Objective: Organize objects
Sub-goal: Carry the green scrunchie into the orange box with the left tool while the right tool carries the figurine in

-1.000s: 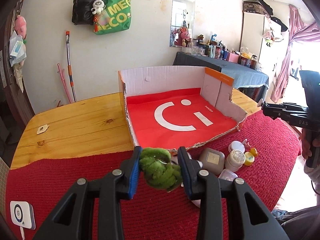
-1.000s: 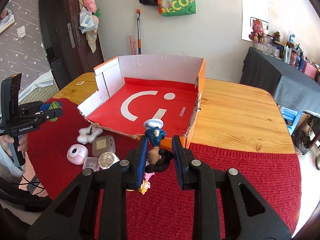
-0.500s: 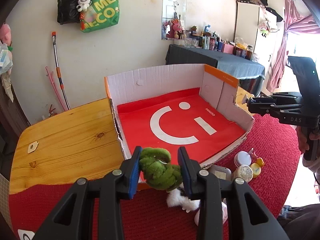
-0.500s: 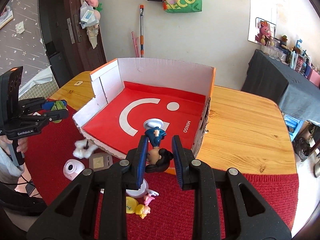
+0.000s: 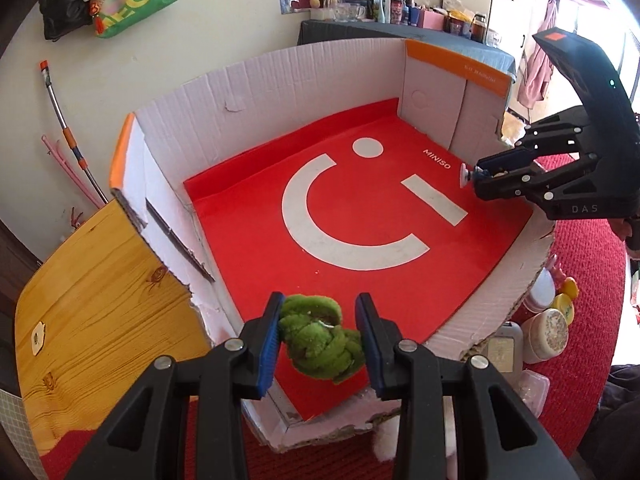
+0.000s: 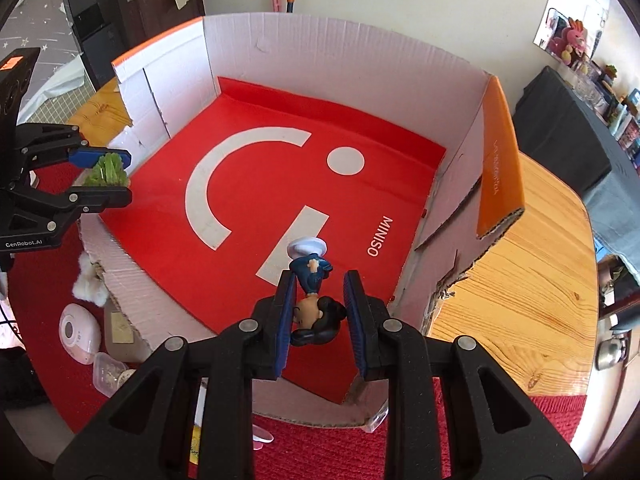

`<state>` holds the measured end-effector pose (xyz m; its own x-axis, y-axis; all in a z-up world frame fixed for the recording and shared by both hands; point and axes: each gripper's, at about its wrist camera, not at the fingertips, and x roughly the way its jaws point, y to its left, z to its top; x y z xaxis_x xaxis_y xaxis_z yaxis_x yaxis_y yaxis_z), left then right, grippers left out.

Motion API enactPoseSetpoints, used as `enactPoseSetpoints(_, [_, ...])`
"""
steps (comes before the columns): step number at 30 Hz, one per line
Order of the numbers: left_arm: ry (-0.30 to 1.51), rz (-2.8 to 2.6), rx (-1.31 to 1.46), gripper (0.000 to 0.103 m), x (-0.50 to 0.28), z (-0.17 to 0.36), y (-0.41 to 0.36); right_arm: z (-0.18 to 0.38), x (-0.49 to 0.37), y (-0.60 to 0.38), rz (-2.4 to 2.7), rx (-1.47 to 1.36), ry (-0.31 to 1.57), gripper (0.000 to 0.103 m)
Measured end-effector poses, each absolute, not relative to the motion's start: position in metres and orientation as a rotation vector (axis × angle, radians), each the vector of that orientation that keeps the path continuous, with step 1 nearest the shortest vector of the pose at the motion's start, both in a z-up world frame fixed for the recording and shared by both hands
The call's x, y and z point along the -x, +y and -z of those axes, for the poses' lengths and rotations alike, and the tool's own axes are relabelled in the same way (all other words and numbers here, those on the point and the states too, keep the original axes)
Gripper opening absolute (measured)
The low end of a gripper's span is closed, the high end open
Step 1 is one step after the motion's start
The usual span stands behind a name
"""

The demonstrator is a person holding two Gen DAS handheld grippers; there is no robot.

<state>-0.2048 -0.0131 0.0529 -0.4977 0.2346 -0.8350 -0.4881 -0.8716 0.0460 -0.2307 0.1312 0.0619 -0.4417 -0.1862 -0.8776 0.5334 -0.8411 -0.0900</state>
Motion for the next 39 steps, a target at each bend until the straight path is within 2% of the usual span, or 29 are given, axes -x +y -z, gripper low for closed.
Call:
enactPoseSetpoints(14, [0.499,-2.269,1.303,0.040,0.213,-0.042,-0.007,-0.046,0.230,0.128,2.206,-1.401,0.616,0.024])
enactPoseSetpoints(31, [0.493,-2.276,1.296,0.042,0.213,-0.043,-0.007,-0.041,0.212,0.139,2.208,-1.393,0.627,0.024])
enactPoseSetpoints(39, [0.485,-2.282,1.291,0.047,0.213,-0.044,-0.006,-0.039,0.201,0.145,2.205,-1.395,0.638,0.024])
